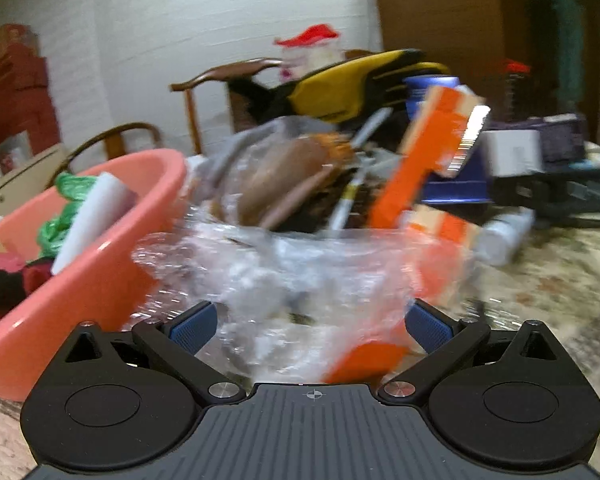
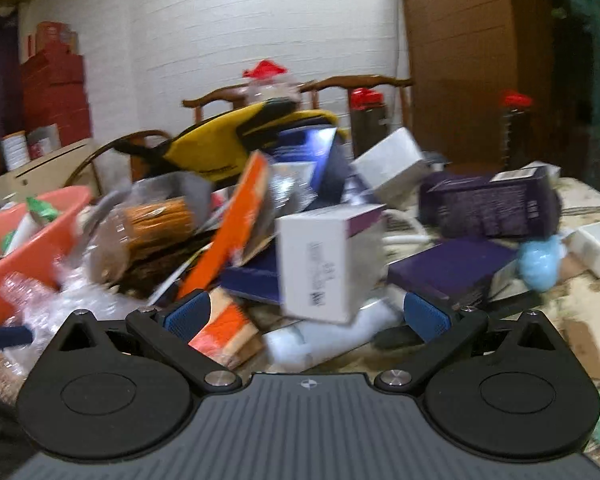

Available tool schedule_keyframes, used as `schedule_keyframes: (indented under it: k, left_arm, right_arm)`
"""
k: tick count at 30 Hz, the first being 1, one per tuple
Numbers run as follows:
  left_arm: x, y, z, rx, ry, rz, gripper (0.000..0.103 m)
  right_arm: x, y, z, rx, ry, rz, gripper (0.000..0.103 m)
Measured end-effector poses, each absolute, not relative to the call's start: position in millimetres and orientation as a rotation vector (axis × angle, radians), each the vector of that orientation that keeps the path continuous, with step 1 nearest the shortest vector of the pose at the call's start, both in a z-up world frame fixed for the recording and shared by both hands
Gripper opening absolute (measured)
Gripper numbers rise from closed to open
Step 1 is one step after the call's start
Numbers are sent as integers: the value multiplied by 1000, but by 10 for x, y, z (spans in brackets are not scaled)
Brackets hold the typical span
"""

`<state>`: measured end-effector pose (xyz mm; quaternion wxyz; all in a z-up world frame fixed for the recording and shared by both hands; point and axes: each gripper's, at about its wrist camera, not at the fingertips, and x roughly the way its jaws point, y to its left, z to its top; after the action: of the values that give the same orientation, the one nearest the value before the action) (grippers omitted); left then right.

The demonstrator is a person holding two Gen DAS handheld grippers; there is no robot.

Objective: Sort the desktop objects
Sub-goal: 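Reach the right gripper into the pile toward the orange plastic strip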

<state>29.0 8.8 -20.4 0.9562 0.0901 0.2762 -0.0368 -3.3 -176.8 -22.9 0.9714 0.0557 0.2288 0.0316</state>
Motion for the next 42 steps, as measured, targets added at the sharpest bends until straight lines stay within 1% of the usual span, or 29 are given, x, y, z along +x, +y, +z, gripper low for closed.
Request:
schedule_keyframes:
  k: [4,6,8,9,10,11,12,14,16,18,19,22,27,33,36,37,38,42]
  left_arm:
    - [384,168,-219,172,556,-73,103]
    - [388,173,-241,179,549,-71,98]
    - [371,179,-257,192,532,-55,82]
    - [358,195,-260,195,523,-45,79]
    - [336,216,-254,195,513,-39,71]
    - [314,244,-240,190,504,-36,56]
    - [300,286,-217,173,499,-37,48]
    - [270,381,-155,123,490,-54,28]
    - [258,454,-99,80,486,-64,18]
    - [242,498,-54,70,471,-49,16]
    - [220,511,-40,74,460,-37,12]
    - [177,520,-28,91,445,-24,11]
    - [217,492,-89,108,454,-14,11]
    - [265,522,-116,104,453,-12,12]
    - [296,514,-126,109,447,-16,14]
    - [302,506,-128,114,443,-16,18]
    - [301,504,-131,116,441,-16,19]
    - [304,500,-139,113,435,-23,20]
  right_arm:
    - [-63,-1640,-215,73,435,66,103]
    - [-67,-1600,-220,58,433,69,103]
    - [-73,-1584,-231,51,436,81,103]
    - [-87,-1584,-239,53,439,88,102]
    - [-90,-1582,-250,58,443,94,102]
    - [-94,-1587,-259,66,449,99,102]
    - [-94,-1598,-270,74,455,104,102]
    - [-98,-1625,-292,100,463,115,102]
    - [-88,-1671,-310,142,476,126,102]
    - [-71,-1712,-323,185,491,141,102]
    - [-62,-1724,-328,206,496,147,102]
    - [-30,-1738,-321,251,489,165,102]
    - [76,-1620,-226,195,427,126,103]
    - [25,-1688,13,201,263,136,102]
    - [54,-1730,104,191,208,129,102]
    - [87,-1735,121,181,198,131,102]
    - [127,-1733,123,172,195,143,102]
    - [303,-1657,67,108,193,154,102]
